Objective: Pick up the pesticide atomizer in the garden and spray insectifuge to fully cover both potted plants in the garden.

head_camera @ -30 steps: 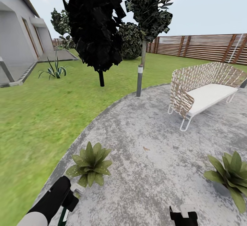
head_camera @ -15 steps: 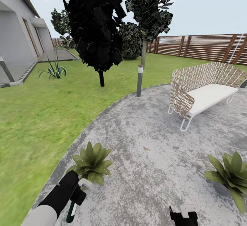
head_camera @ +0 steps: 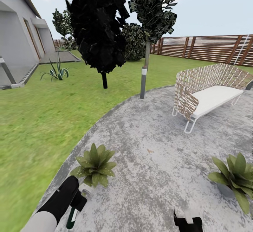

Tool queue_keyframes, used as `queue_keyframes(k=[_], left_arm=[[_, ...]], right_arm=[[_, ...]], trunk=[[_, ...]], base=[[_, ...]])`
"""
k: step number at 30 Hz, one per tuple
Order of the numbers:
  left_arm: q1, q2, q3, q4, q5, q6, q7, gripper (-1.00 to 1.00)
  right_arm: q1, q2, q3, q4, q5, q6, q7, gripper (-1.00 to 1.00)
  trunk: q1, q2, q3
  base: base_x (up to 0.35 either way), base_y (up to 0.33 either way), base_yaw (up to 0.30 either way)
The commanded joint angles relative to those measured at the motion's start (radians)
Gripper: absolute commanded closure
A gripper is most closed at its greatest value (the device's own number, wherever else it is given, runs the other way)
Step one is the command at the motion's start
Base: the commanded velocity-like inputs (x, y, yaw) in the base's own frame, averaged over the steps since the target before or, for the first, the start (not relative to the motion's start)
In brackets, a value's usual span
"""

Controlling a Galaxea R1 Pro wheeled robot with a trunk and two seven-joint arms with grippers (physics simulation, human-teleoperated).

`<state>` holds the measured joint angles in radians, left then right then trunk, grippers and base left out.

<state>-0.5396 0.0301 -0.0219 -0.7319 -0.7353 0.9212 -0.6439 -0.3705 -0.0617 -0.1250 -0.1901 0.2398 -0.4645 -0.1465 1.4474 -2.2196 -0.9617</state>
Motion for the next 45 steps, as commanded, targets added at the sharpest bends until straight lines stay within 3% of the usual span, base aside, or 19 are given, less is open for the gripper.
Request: queue_keyframes(k=[1, 9, 19, 22, 26, 35, 45], left_arm=[[-0.001, 0.002, -0.002, -0.001, -0.01, 0.001, -0.01, 1.0], [-0.006, 0.041, 0.002, -0.001, -0.002, 0.001, -0.01, 1.0], [-0.008, 0.05, 0.0, 0.0, -0.001, -0.004, -0.016, 1.0], [-0.003, 0.07, 0.023, 0.011, 0.005, -0.084, -0.012, 1.0], [-0.003, 0.072, 0.09, 0.01, 0.009, -0.123, -0.011, 1.0], [0.001, 0.071, 0.107, 0.001, 0.012, -0.132, -0.01, 1.0], [0.0, 0.061, 0.117, -0.001, 0.031, -0.218, -0.009, 1.0]], right_arm=[[-0.001, 0.0, -0.007, 0.001, 0.011, -0.003, -0.003, -1.0], [-0.001, 0.0, -0.007, 0.001, 0.011, -0.003, -0.004, -1.0], [-0.001, 0.0, -0.007, 0.001, 0.012, -0.003, -0.003, -1.0], [-0.001, 0.0, -0.007, 0.001, 0.012, -0.003, -0.002, -1.0], [-0.001, 0.0, -0.007, 0.001, 0.011, -0.003, -0.003, -1.0], [-0.001, 0.0, -0.007, 0.001, 0.01, -0.003, 0.0, -1.0], [-0.001, -0.001, -0.007, 0.0, 0.008, -0.005, -0.003, -1.0]], trunk=[[-0.001, 0.0, -0.001], [-0.001, 0.0, -0.001], [-0.001, 0.0, -0.001], [-0.001, 0.0, -0.001], [-0.001, 0.0, -0.001], [-0.001, 0.0, -0.001], [-0.001, 0.0, -0.001]], base=[[-0.293, 0.145, 0.0], [-0.276, 0.2, 0.0], [0.003, 0.297, -0.101], [0.09, 0.304, -0.294], [0.111, 0.305, -0.299], [0.101, 0.318, -0.135], [0.009, 0.331, -0.019]])
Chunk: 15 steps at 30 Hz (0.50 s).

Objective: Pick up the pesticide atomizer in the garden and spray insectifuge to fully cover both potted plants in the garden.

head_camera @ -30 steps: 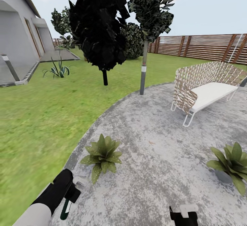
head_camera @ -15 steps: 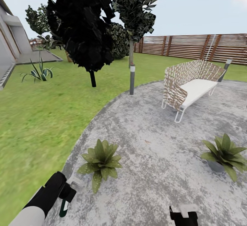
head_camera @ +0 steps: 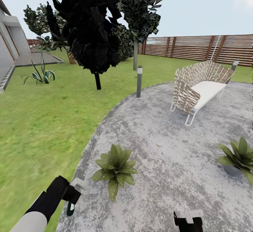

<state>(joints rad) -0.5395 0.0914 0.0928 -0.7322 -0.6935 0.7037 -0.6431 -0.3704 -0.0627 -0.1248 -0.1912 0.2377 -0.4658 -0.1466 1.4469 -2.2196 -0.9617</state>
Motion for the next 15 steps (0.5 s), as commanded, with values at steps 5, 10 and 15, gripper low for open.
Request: queue_keyframes(k=[5, 10, 15], left_arm=[[0.0, 0.0, 0.003, -0.001, -0.01, -0.002, -0.01, 1.0], [-0.001, -0.001, 0.001, -0.001, -0.009, -0.002, -0.01, 1.0], [-0.001, -0.001, 0.002, -0.001, -0.009, -0.001, -0.01, 1.0]], right_arm=[[-0.001, 0.001, -0.007, 0.002, 0.01, -0.003, -0.005, -1.0], [-0.001, 0.001, -0.007, 0.002, 0.009, -0.002, -0.005, -1.0], [-0.001, 0.001, -0.007, 0.003, 0.009, -0.002, -0.005, -1.0]], trunk=[[0.0, 0.0, -0.001], [0.0, 0.0, -0.001], [0.0, 0.0, -0.001]], base=[[-0.048, 0.336, -0.258], [-0.004, 0.336, -0.292], [0.0, 0.336, -0.295]])
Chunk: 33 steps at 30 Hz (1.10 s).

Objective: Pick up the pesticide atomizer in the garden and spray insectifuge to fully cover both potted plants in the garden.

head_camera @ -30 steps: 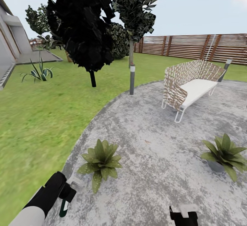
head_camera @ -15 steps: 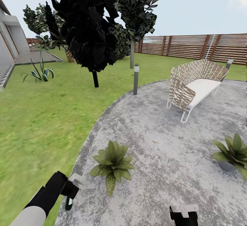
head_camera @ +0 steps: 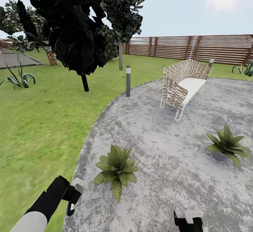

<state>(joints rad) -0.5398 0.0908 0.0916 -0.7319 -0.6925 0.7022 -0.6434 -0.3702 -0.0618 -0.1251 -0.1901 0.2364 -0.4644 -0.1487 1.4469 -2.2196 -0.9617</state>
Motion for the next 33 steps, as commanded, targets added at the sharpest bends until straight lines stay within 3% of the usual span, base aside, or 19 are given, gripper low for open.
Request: queue_keyframes(k=[1, 33], left_arm=[[0.0, 0.0, 0.003, -0.001, -0.01, 0.0, -0.01, 1.0], [0.0, 0.0, 0.0, 0.0, -0.01, 0.0, -0.01, 1.0]], right_arm=[[-0.001, 0.0, -0.007, 0.001, 0.011, -0.004, -0.003, -1.0], [-0.001, 0.002, -0.007, 0.001, 0.011, -0.004, -0.003, -1.0]], trunk=[[0.0, 0.0, -0.001], [0.0, 0.0, -0.001]], base=[[0.0, 0.336, -0.295], [0.0, 0.329, -0.295]])
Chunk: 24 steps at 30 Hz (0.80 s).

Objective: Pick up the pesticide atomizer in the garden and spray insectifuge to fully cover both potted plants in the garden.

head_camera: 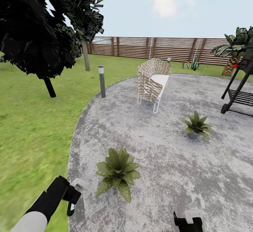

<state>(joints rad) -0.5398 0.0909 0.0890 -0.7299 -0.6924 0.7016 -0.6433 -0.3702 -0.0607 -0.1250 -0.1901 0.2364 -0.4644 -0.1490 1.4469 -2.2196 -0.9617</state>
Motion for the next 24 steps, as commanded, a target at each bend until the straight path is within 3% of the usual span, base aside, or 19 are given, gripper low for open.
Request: queue_keyframes(k=[1, 8, 13, 24], left_arm=[[0.0, 0.0, 0.002, -0.002, -0.01, 0.0, -0.01, 1.0], [0.0, 0.001, 0.003, -0.002, -0.012, 0.001, -0.011, 1.0], [0.0, 0.001, 0.006, -0.002, -0.012, 0.001, -0.011, 1.0], [0.0, 0.001, 0.007, -0.002, -0.012, 0.002, -0.012, 1.0]], right_arm=[[-0.001, 0.001, -0.007, 0.001, 0.011, -0.003, -0.003, -1.0], [-0.001, 0.001, -0.007, 0.001, 0.011, -0.003, -0.003, -1.0], [-0.001, 0.001, -0.007, 0.001, 0.011, -0.003, -0.003, -1.0], [-0.001, 0.001, -0.007, 0.002, 0.011, -0.003, -0.003, -1.0]], trunk=[[0.0, 0.0, -0.001], [0.0, 0.0, -0.001], [0.0, 0.0, -0.001], [0.0, 0.0, -0.001]], base=[[0.0, 0.099, -0.295], [-0.013, 0.029, -0.295], [-0.208, 0.134, -0.295], [-0.195, 0.26, -0.295]])
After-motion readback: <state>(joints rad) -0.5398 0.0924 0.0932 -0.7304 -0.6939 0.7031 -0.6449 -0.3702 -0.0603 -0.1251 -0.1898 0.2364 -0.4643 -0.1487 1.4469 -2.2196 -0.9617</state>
